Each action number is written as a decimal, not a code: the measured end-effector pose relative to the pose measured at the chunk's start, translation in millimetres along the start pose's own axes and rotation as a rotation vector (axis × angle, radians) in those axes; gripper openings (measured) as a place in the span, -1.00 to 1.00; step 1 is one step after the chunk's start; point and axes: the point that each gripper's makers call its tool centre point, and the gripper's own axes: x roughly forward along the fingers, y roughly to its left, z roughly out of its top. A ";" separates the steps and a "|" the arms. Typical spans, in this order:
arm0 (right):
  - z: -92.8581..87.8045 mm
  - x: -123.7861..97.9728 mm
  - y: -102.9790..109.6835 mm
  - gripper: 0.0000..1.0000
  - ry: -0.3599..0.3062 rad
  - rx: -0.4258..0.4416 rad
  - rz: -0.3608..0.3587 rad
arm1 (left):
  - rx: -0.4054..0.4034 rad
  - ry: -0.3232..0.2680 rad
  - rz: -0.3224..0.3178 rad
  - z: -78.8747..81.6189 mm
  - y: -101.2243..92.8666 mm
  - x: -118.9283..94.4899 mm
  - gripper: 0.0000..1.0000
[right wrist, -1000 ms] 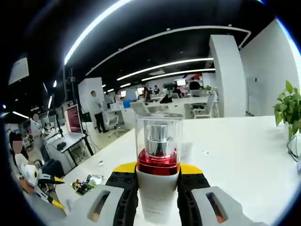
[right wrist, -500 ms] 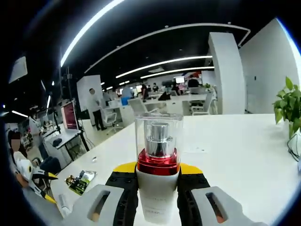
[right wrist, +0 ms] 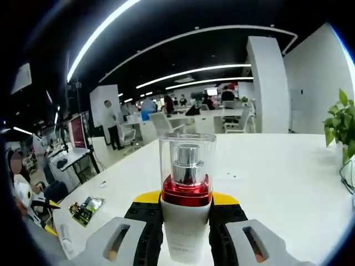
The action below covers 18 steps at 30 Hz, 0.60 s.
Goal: Arrange the skincare products in the storage area until every visible bottle or jar stands upright without overlapping.
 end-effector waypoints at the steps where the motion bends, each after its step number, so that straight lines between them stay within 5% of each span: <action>1: -0.3 2.0 -1.8 -0.50 0.001 -0.001 -0.001 | 0.000 0.004 0.000 -0.6 -0.1 0.1 0.37; 18: -3.3 34.0 -32.9 -0.50 0.000 -0.025 0.001 | 0.001 0.047 -0.021 -9.0 -4.9 2.8 0.33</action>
